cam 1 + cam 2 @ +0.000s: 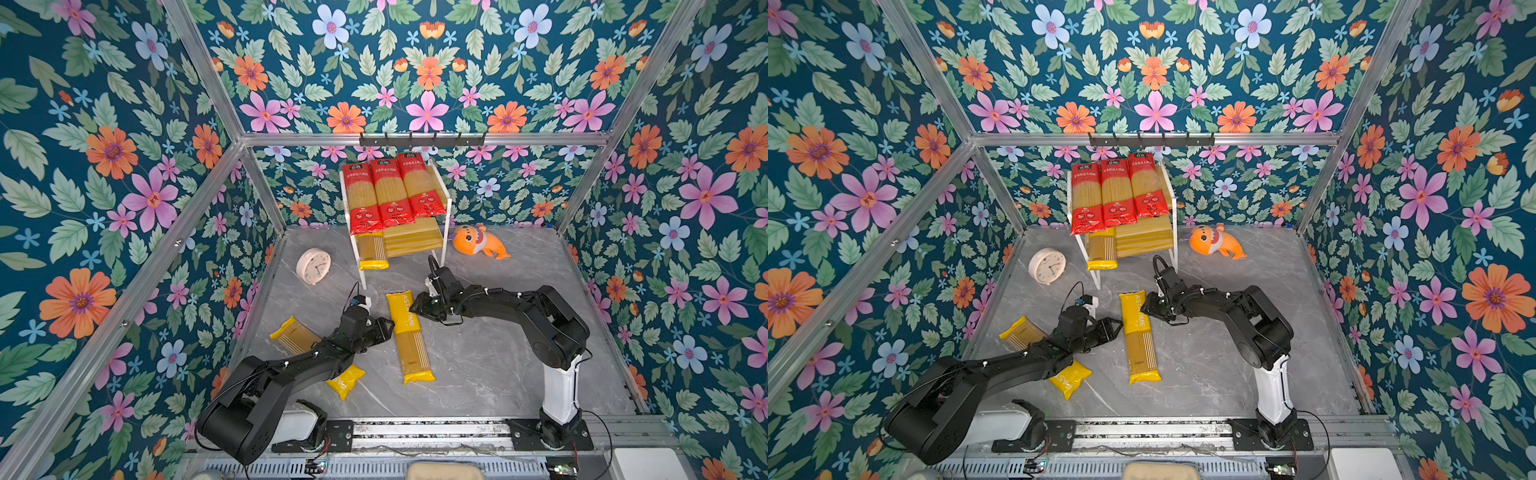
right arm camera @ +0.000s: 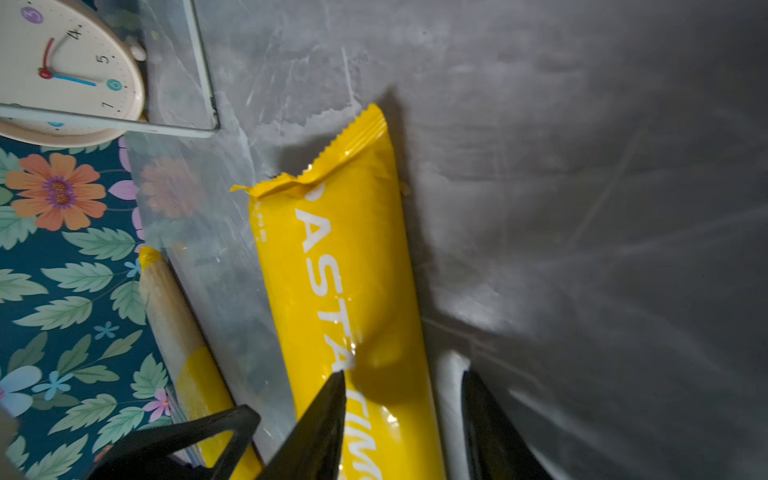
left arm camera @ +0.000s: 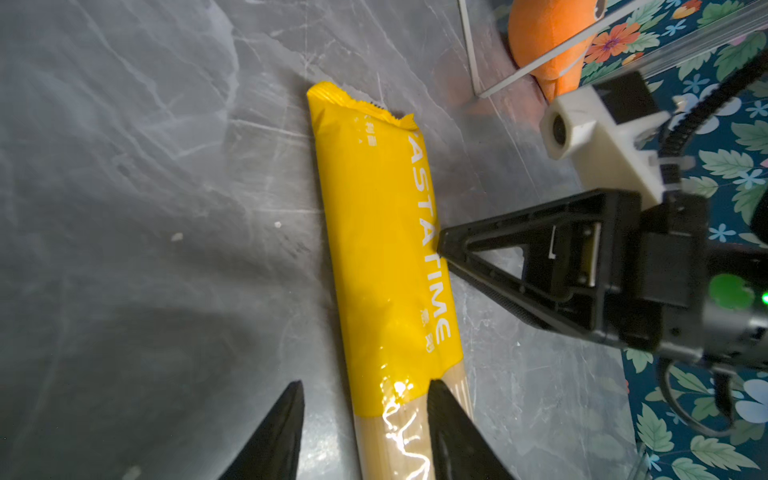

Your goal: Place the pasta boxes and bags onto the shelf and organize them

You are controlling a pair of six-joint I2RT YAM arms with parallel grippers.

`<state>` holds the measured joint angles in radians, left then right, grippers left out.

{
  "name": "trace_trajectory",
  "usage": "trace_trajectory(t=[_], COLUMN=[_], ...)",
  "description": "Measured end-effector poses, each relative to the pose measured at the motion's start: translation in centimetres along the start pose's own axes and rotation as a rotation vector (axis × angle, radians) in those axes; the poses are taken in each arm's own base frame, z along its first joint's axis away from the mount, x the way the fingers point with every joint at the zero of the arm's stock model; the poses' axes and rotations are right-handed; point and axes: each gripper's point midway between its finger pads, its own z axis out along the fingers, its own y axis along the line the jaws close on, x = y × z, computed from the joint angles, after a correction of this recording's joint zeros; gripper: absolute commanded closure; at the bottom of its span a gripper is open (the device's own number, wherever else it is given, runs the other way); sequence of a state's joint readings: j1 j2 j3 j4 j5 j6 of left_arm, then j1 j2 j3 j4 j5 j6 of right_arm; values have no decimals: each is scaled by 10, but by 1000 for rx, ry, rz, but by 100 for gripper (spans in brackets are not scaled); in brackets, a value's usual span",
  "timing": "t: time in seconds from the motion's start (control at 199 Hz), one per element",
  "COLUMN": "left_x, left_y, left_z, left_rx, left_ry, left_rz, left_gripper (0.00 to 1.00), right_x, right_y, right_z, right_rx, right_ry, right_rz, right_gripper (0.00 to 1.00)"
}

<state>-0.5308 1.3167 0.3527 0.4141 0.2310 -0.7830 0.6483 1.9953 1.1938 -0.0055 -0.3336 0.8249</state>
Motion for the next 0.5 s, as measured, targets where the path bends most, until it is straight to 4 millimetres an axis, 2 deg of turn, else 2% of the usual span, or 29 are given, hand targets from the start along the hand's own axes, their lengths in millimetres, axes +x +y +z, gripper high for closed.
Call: trace_trajectory(t=[0.12,0.221,0.366,0.496], left_x=[3,-1,-13,-23], left_y=[3,-2,-20,-38], left_z=[0,-2,-10,-26], left_rx=[1,20,103,199], left_ry=[-1,-17,-74,-151], left_rz=[-22,-17,15,89], left_gripper=[49,49,47,43], right_x=[3,6,12,13], right_y=[2,1,4,9], right_z=[4,2,-8,-20], right_rx=[-32,-63,-126,-188], right_ry=[3,-14,-46,-96], right_rz=[1,-4,-29,-59], right_gripper=[72,81,92,100])
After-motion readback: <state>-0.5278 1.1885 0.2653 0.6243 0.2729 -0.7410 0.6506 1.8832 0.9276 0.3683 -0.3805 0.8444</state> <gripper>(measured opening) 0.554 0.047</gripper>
